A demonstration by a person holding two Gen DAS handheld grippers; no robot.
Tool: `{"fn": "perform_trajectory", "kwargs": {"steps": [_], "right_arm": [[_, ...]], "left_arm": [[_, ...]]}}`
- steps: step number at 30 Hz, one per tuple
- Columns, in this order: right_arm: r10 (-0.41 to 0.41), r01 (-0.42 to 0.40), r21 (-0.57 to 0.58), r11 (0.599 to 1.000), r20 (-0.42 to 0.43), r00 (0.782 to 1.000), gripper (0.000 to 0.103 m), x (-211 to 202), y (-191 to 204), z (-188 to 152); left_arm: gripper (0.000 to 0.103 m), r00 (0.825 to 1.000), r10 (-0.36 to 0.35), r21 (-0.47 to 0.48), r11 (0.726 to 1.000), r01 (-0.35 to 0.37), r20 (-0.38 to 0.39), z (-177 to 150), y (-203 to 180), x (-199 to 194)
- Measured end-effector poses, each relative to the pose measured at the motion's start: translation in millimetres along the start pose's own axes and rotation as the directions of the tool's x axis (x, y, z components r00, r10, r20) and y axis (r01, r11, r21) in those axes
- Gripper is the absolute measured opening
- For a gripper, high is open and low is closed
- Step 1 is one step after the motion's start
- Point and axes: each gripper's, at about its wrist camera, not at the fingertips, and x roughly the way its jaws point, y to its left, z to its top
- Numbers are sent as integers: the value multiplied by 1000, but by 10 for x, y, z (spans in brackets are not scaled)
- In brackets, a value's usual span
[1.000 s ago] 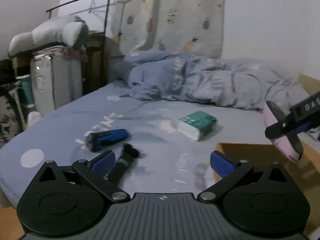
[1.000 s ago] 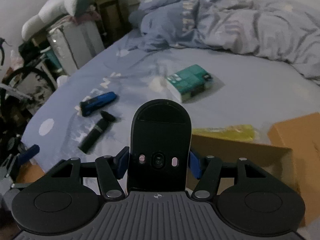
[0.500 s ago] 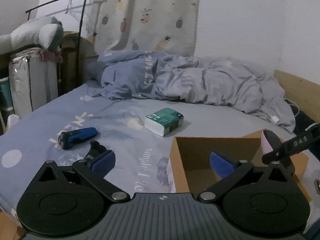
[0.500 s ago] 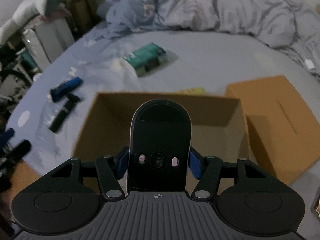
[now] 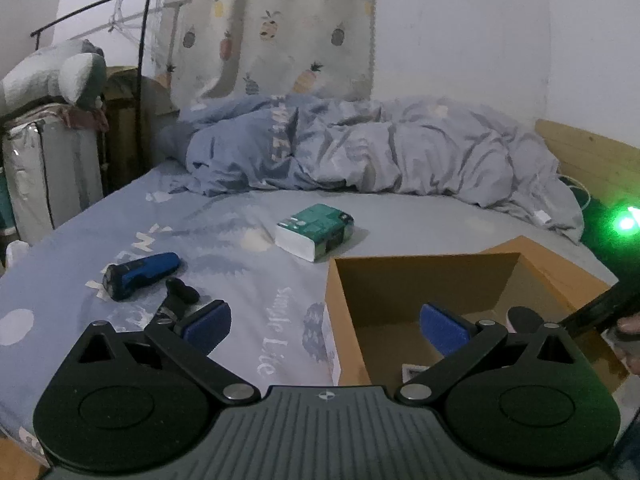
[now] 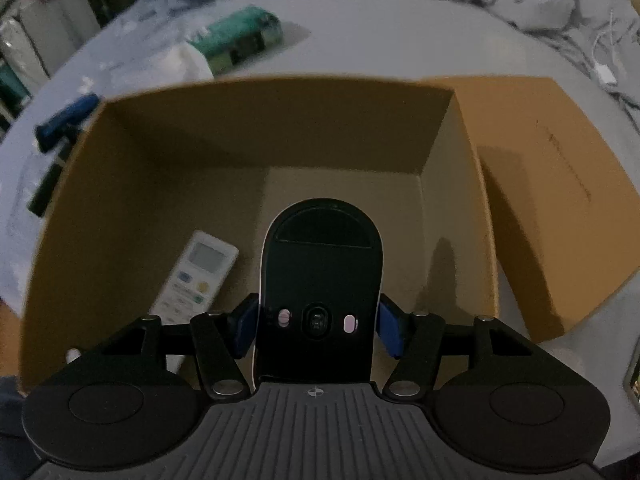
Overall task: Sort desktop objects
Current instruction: 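Lift the mouse with the right tool and carry it to the cardboard box, then lower the mouse into the box beside the remote and open the right tool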
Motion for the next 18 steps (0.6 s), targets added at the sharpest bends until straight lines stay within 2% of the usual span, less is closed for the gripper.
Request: {"fn": "perform_trajectory", "kwargs": {"steps": [8, 18], "right_arm": [[-33, 31, -26, 999, -85, 996, 64, 148, 86, -138], [-79, 60, -95, 994, -207, 975, 64, 413, 259, -120]], "left_arm": [[103, 1000, -2, 0, 1000, 2, -22, -43, 21, 79], [103, 999, 0, -22, 1000, 0, -36, -59, 80, 106]]}}
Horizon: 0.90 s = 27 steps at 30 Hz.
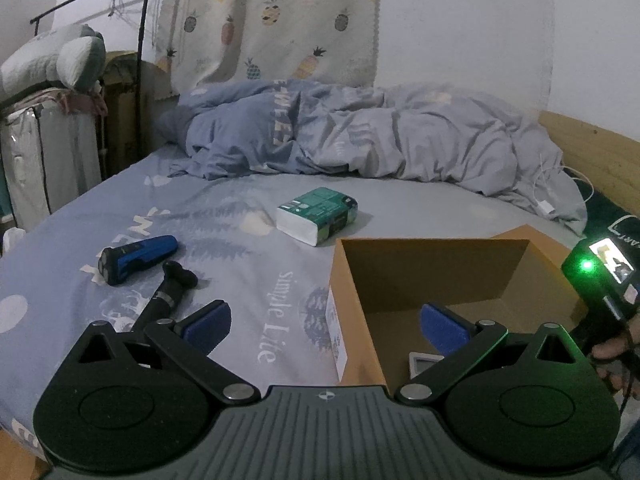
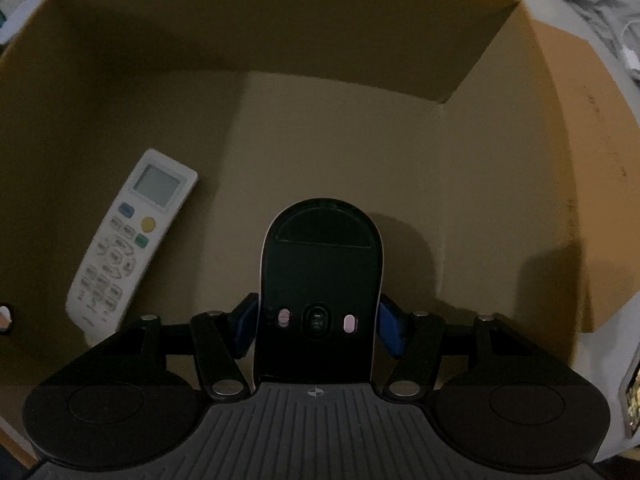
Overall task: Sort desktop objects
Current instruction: 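Lower the mouse into the box beside the remote and open the right tool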
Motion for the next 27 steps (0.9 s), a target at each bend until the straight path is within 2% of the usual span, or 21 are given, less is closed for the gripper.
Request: {"fn": "perform_trajectory", "kwargs": {"steps": [5, 16, 18, 27], "right_arm": [[1, -1, 1, 1000, -17, 1000, 63, 24, 54, -13], [33, -32, -14, 999, 49, 998, 66, -371, 178, -198], [39, -38, -17, 999, 61, 997, 74, -444, 200, -232], [66, -62, -32, 998, 116, 991, 91, -772, 302, -386]], "left_arm": [[103, 1000, 0, -4, 1000, 0, -4, -10, 12, 10], [103, 1000, -2, -1, 1000, 2, -7, -4, 4, 15], [103, 1000, -3, 2, 1000, 3, -7, -3, -3, 7], [103, 1000, -5, 11, 1000, 5, 0, -2, -13, 10]]}}
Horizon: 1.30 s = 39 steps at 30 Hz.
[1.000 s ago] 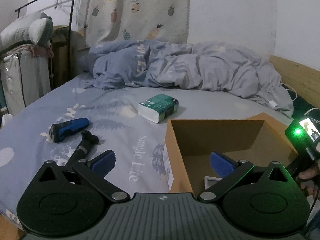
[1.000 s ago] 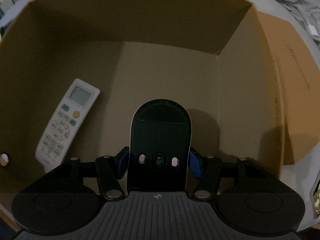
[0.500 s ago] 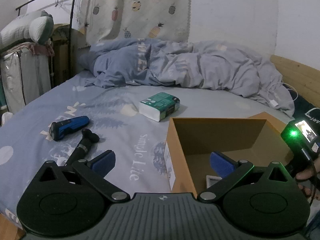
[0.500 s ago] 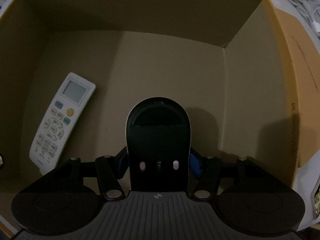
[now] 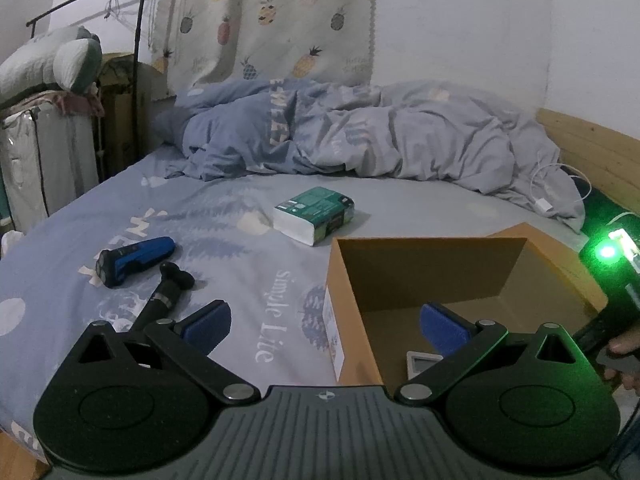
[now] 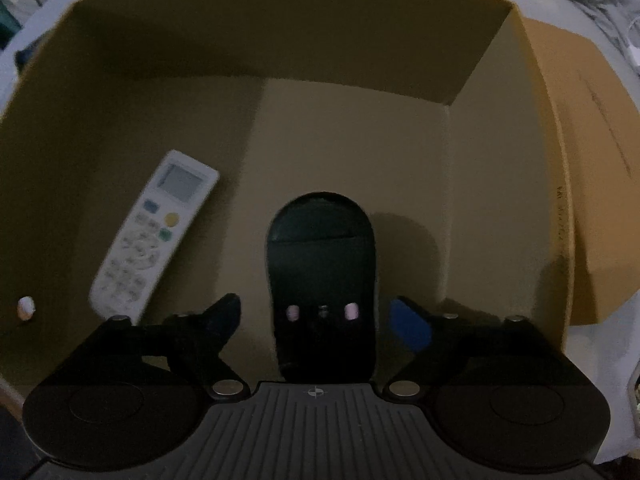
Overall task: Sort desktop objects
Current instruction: 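Lower the mouse into the box beside the remote and open the right tool, then withdraw the right tool up out of the cardboard box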
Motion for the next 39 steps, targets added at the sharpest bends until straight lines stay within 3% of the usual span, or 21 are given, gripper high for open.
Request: {"fn": "perform_trajectory", "kwargs": {"steps": [6, 10, 17, 20, 31, 39], "right_arm": [[18, -17, -8, 1000, 37, 999, 102, -224, 85, -74], [36, -35, -9, 999, 102, 994, 103, -484, 141, -162], [63, -63, -7, 998, 248, 967, 103, -963, 239, -398], [58, -63, 5, 998, 298, 953, 103, -960, 81, -469], [31, -64, 53, 997, 470, 882, 103, -922, -536, -722], [9, -77, 90, 993, 594, 804, 103, -876, -917, -979]], "left_arm": [[103, 1000, 2, 15, 1000, -2, 4, 1, -24, 0], [103, 1000, 2, 24, 1000, -2, 3, 3, -52, -9], [103, 1000, 0, 49, 999, -1, 7, -5, -115, -29], [103, 1000, -3, 58, 998, 3, 1, -16, -152, -28], [103, 1000, -19, 79, 997, 21, -19, -60, -260, -33], [103, 999, -33, 89, 995, 34, -20, -100, -372, -57]]}}
